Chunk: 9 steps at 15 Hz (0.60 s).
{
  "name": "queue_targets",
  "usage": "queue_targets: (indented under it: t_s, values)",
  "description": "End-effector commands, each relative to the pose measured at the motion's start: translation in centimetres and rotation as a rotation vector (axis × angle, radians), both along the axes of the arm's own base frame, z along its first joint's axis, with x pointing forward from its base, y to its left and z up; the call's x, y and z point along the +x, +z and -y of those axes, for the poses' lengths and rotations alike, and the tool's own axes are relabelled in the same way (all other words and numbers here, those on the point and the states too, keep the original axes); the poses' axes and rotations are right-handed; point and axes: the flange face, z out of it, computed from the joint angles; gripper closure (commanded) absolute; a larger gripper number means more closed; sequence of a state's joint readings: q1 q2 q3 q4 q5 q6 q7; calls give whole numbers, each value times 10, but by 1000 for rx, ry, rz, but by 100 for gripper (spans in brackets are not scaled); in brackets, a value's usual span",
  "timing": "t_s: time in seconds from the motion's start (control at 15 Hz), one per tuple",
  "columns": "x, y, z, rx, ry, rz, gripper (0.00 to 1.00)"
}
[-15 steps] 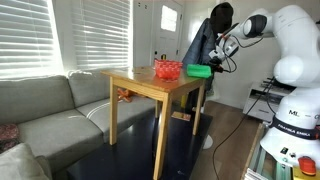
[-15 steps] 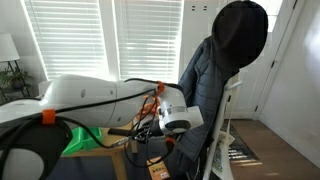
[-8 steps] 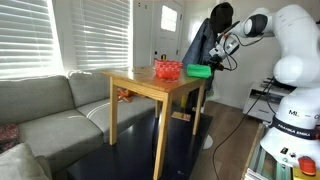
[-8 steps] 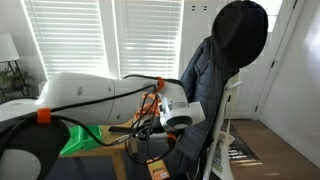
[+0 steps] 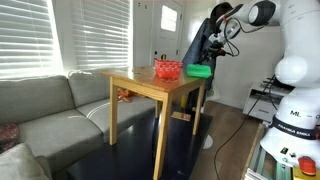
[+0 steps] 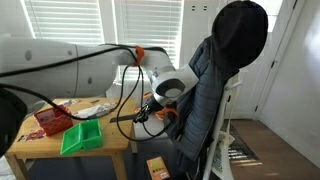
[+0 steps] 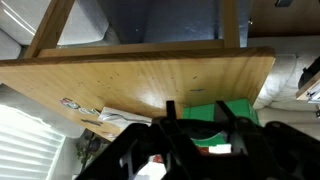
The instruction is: Place the remote on the table, then turn it around
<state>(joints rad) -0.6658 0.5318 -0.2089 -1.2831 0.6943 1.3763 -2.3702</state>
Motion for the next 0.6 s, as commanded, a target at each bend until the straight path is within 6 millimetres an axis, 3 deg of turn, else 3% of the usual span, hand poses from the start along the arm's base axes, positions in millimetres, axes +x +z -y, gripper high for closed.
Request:
queue_targets:
  t_s: [0.0,0.27,0.53]
  values:
    - [7,62,-40,-196,-12,1,83]
    - [33,107,-97,-427,6,22,83]
    - [64,127,-166,-660,26,81,83]
